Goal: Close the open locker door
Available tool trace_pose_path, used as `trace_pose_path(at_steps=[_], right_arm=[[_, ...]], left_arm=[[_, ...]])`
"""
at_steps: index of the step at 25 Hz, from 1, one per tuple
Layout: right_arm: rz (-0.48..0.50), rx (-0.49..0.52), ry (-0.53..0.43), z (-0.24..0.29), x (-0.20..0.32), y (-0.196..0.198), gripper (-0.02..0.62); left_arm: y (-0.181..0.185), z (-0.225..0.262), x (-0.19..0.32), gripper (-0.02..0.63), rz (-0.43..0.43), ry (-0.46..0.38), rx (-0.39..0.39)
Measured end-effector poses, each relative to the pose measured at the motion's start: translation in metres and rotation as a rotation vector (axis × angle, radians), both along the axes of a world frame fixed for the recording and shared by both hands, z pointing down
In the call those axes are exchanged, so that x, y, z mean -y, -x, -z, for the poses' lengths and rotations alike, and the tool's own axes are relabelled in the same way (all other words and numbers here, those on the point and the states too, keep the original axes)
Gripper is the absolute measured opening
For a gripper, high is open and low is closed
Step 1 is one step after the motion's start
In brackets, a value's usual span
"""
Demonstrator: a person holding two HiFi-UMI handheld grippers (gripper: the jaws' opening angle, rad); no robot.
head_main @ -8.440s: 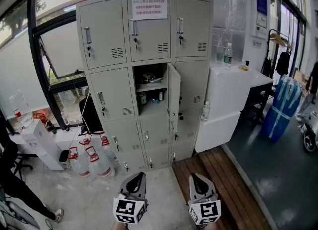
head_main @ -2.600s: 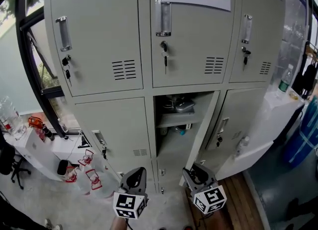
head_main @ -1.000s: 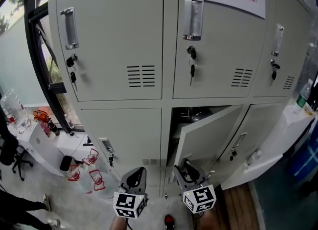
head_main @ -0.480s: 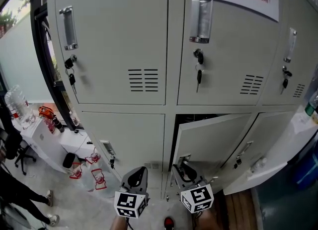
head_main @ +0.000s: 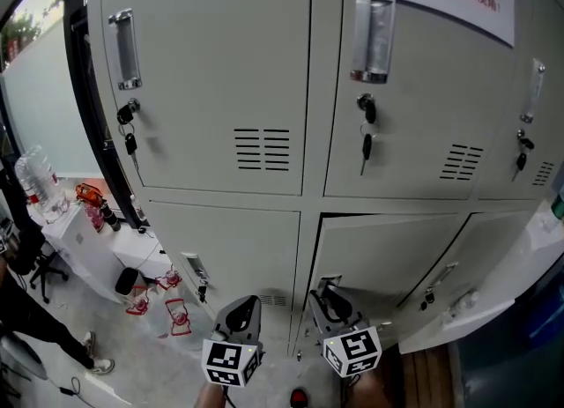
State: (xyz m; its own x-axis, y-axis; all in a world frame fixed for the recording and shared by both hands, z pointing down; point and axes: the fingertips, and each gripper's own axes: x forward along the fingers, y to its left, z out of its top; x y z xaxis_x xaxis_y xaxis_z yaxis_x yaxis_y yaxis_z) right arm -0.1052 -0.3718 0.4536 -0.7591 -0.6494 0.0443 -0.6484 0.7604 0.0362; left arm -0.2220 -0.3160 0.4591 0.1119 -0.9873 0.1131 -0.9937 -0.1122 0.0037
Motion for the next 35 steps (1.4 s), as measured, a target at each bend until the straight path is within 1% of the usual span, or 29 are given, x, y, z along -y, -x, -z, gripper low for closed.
trace_pose_path(at_steps=[6,10,14,17,23,27,35], right_arm=[[-0.003,0.008,-0.005,0.002,0.01,0.003,0.094],[-0.023,0.023,-0.006,0.003,0.019,0.0,0.069],[-0.023,0.025,-0.004,0.002,0.025,-0.001,0.067],[-0.019,0.024,-0.009,0.002,0.026,0.001,0.055],[-0.011,0.027,-0.008,0.002,0.026,0.002,0.052],[-0.013,0.027,-0.005,0.001,0.026,0.001,0.052],[-0.065,0.031,-0.002,0.001,0.024,-0.013,0.057]], left_arm=[[0.007,0.0,0.006,0.021,0.02,0.002,0.002],[0.009,-0.001,0.009,0.021,0.026,0.005,0.004],[0.008,-0.005,0.012,0.021,0.018,0.024,-0.003],[0.009,-0.004,0.014,0.021,0.024,0.022,0.001],[0.009,-0.008,0.016,0.021,0.023,0.035,-0.003],[0.008,-0.005,0.016,0.021,0.024,0.023,0.0],[0.003,-0.003,0.012,0.021,0.013,0.011,0.006]])
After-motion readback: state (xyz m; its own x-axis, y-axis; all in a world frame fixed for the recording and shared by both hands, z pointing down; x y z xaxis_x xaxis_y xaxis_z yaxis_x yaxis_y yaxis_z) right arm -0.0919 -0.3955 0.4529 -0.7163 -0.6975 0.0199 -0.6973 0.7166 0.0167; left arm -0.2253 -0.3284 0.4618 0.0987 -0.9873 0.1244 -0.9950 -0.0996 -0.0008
